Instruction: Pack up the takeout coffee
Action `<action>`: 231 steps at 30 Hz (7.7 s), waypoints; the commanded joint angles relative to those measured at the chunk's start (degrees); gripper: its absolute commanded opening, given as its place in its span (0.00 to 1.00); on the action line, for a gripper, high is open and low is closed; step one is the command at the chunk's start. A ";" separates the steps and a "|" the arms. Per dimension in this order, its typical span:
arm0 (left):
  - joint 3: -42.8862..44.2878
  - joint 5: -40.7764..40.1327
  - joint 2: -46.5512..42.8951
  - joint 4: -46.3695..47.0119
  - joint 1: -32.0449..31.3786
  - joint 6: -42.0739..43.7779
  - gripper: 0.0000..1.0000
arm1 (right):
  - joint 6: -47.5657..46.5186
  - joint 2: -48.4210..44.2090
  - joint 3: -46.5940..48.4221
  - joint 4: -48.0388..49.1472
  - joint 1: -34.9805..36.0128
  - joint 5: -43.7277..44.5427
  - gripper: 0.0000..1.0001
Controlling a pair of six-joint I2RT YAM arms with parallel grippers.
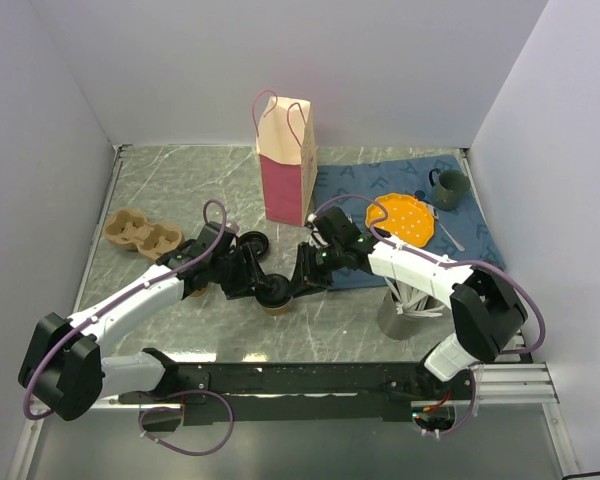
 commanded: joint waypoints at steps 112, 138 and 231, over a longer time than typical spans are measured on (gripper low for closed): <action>-14.31 4.00 -8.09 13.69 -0.55 -18.21 0.48 | -14.65 6.39 0.06 5.06 -3.68 -2.29 0.51; -9.91 -0.49 0.00 8.94 -0.55 -14.86 0.16 | -10.96 6.83 -5.12 8.23 -3.33 -1.50 0.46; 16.37 4.43 10.20 -4.69 7.53 19.58 0.64 | -6.15 -0.88 8.09 -11.21 -4.74 2.72 0.65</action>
